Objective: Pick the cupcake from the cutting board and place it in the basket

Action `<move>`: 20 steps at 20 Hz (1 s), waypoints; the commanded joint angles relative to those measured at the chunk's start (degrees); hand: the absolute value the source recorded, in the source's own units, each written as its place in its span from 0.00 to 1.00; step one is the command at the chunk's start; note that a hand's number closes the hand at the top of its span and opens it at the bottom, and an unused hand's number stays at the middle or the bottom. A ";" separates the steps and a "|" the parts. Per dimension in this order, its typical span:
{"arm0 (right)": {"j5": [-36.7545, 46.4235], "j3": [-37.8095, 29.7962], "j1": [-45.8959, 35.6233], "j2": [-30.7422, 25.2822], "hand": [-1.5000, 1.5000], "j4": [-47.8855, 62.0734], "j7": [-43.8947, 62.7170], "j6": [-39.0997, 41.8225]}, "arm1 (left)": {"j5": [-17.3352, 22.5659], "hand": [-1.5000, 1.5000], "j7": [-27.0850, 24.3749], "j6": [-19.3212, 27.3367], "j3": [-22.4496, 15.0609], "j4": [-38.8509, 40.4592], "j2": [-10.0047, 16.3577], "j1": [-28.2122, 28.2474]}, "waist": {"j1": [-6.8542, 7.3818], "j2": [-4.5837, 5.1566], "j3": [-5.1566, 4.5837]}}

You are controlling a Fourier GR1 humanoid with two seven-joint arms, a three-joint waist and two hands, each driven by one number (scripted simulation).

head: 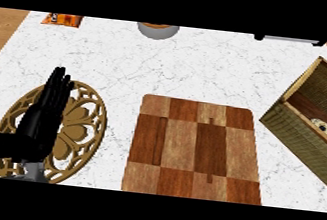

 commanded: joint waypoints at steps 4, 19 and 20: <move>2.92 -2.26 3.52 -0.72 0.00 -11.62 4.25 2.62 | -0.54 0.50 1.53 0.25 -0.50 -0.28 -0.77 -0.14 | -0.13 0.02 0.05; -20.52 -22.65 14.71 -0.75 0.00 -33.14 3.66 8.05 | -0.04 0.50 1.85 -0.34 0.86 -0.15 -0.04 -0.40 | -1.27 -0.38 0.10; -19.79 -21.33 12.00 -1.70 0.00 -35.45 6.40 9.91 | 0.11 0.50 -0.72 -0.28 1.58 1.74 -0.34 0.39 | -1.25 -0.41 0.03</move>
